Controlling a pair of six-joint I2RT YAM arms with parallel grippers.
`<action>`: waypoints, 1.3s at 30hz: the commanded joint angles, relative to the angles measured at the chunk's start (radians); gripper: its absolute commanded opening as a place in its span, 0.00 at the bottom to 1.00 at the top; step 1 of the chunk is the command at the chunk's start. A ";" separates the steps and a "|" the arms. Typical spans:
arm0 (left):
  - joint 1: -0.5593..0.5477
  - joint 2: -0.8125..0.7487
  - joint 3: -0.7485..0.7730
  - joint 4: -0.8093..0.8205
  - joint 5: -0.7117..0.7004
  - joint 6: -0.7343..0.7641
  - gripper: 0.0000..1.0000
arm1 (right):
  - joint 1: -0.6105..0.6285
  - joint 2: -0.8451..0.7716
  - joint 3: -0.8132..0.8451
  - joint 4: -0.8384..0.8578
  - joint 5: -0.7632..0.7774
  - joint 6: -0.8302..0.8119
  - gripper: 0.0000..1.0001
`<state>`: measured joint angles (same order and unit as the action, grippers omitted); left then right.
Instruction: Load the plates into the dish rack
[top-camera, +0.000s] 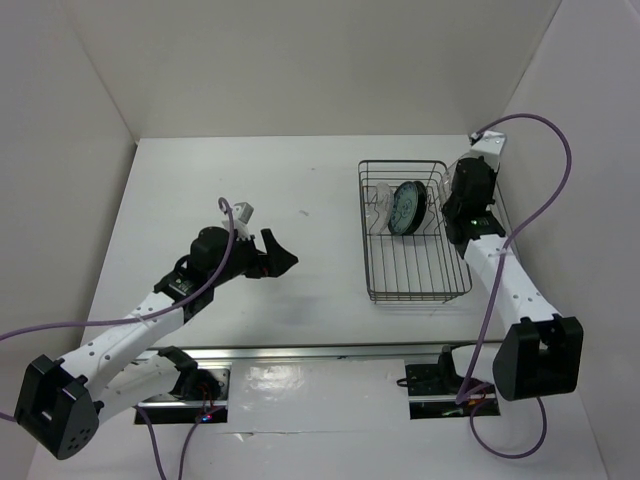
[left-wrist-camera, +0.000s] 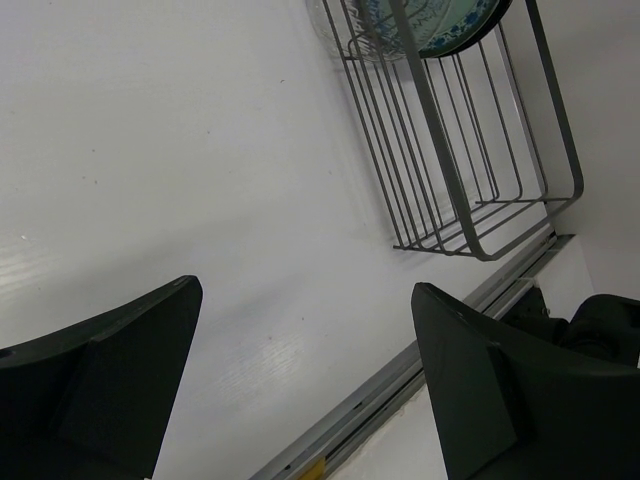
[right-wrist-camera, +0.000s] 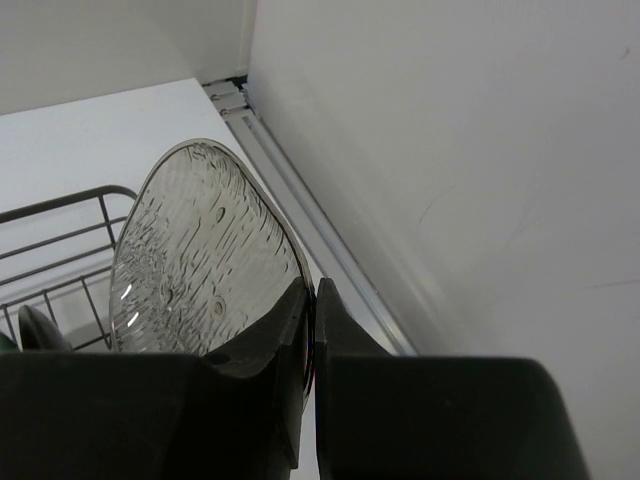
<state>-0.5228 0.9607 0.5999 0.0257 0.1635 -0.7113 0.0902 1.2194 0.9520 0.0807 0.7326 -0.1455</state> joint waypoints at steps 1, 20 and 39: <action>-0.005 -0.013 -0.006 0.060 0.028 -0.007 1.00 | -0.014 0.019 0.014 0.160 -0.021 -0.078 0.00; -0.005 -0.023 -0.015 0.088 0.067 -0.016 1.00 | 0.019 0.176 -0.022 0.246 -0.053 -0.154 0.00; -0.005 -0.042 -0.034 0.106 0.085 -0.016 1.00 | 0.077 0.239 -0.013 0.269 0.050 -0.226 0.00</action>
<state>-0.5228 0.9550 0.5663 0.0822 0.2310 -0.7151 0.1555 1.4506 0.9287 0.2886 0.7181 -0.3313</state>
